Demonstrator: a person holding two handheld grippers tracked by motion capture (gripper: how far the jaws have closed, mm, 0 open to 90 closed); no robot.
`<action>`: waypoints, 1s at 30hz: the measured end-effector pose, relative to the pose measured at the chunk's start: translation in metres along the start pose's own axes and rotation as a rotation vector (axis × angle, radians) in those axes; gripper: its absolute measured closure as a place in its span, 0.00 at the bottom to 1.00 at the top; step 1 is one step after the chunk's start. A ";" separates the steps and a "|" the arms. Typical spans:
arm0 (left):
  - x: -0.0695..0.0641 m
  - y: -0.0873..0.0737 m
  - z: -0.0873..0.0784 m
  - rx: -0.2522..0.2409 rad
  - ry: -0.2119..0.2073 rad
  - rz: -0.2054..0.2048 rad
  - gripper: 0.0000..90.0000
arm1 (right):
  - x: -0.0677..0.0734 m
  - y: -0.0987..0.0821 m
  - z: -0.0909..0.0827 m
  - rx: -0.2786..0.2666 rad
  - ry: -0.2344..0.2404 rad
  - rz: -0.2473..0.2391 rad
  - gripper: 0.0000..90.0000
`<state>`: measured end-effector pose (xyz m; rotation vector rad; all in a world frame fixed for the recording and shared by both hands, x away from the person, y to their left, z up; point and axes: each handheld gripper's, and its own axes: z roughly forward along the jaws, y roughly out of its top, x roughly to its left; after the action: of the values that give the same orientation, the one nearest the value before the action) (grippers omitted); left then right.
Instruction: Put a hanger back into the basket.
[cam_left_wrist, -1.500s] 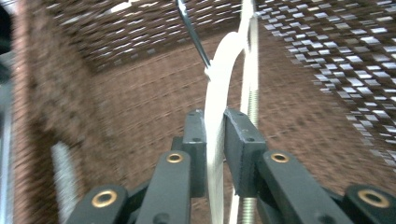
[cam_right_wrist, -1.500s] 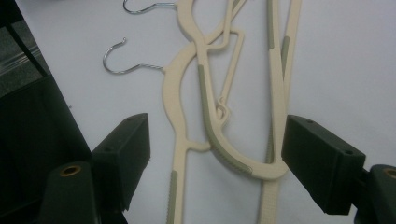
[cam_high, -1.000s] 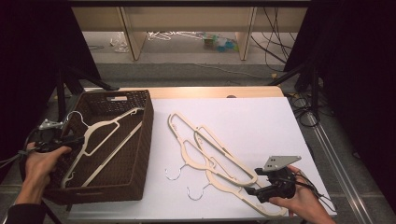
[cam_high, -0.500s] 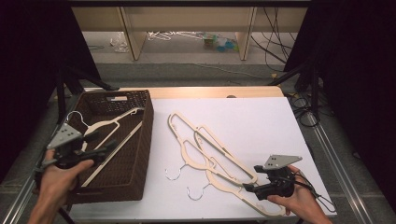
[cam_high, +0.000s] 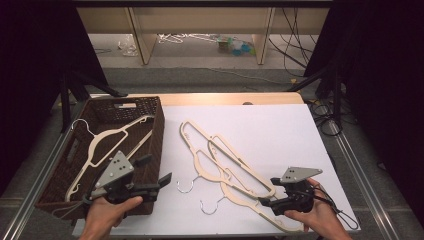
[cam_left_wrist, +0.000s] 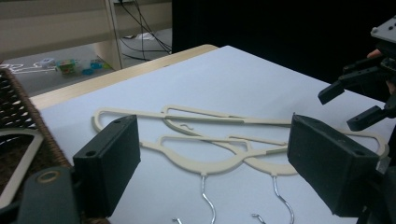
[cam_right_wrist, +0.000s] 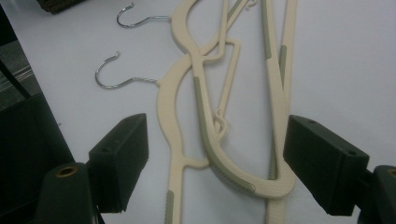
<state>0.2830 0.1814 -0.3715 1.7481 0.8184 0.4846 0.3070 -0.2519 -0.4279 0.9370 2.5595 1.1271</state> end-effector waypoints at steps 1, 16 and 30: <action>-0.004 -0.003 0.003 0.007 -0.001 0.011 0.19 | 0.000 0.000 0.000 0.000 -0.003 -0.004 0.26; -0.042 -0.038 0.028 0.069 -0.062 0.062 0.19 | 0.003 0.000 0.004 -0.003 0.004 -0.014 0.26; -0.049 -0.054 0.032 0.067 -0.052 0.072 0.19 | 0.015 0.006 0.023 0.011 0.019 -0.070 0.27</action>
<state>0.2562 0.1334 -0.4296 1.8495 0.7448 0.4616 0.3074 -0.2257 -0.4379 0.8359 2.5949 1.1091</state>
